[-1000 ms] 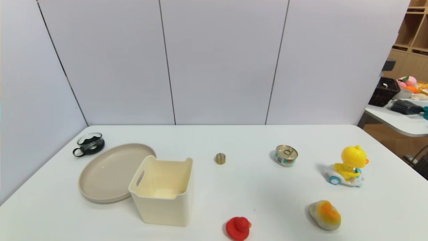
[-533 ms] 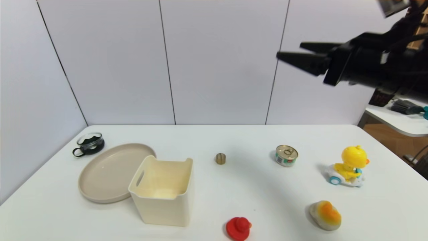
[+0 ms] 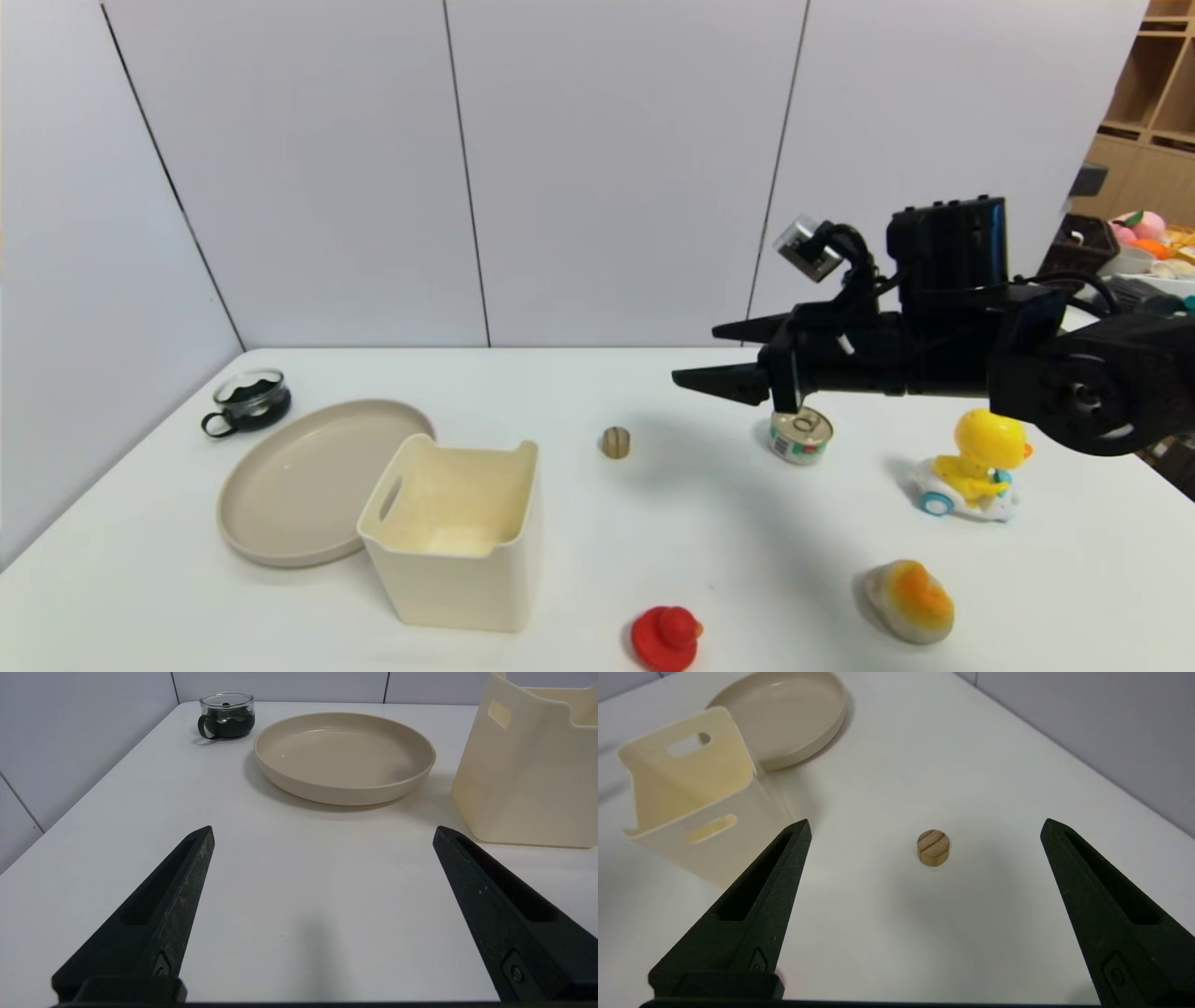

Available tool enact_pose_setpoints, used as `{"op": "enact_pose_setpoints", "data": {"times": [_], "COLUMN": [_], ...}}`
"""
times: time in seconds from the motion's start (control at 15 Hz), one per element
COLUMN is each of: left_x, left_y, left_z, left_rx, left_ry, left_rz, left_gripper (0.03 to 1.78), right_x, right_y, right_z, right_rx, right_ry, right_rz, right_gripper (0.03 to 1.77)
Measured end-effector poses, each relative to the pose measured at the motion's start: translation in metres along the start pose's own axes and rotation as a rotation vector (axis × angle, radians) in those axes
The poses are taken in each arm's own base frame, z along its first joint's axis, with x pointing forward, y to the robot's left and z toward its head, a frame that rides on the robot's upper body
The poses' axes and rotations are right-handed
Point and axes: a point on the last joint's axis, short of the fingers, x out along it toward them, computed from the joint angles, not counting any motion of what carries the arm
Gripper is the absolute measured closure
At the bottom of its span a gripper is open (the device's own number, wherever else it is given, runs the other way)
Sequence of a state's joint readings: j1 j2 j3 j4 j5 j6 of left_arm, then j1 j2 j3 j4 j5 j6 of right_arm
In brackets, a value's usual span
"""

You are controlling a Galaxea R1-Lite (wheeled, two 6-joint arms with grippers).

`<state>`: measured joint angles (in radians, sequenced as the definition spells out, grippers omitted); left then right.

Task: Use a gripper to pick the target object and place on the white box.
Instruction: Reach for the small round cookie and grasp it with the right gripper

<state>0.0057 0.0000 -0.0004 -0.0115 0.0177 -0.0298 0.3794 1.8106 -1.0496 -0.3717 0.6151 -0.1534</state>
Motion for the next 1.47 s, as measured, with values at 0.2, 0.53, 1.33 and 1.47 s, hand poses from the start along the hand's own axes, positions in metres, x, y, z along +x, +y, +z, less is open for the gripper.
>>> {"op": "enact_pose_setpoints", "data": {"times": [0.2, 0.53, 1.33, 1.47], "left_x": [0.0, 0.0, 0.0, 0.0], "left_y": [0.0, 0.0, 0.0, 0.0], "left_z": [0.0, 0.0, 0.0, 0.0], "left_rx": [0.0, 0.0, 0.0, 0.0], "left_ry": [0.0, 0.0, 0.0, 0.0], "left_rz": [0.0, 0.0, -0.001, 0.0], "left_gripper": [0.12, 0.12, 0.12, 0.12], "right_x": [0.018, 0.05, 0.093, 0.094], "right_y": [-0.008, -0.013, -0.003, -0.005], "right_z": [-0.023, -0.043, -0.065, -0.065], "right_rx": [-0.031, -0.067, -0.155, -0.153], "right_ry": [0.053, 0.075, 0.128, 0.142], "right_rz": [0.071, 0.126, 0.151, 0.106], "right_gripper": [0.1, 0.1, 0.1, 0.1]}}
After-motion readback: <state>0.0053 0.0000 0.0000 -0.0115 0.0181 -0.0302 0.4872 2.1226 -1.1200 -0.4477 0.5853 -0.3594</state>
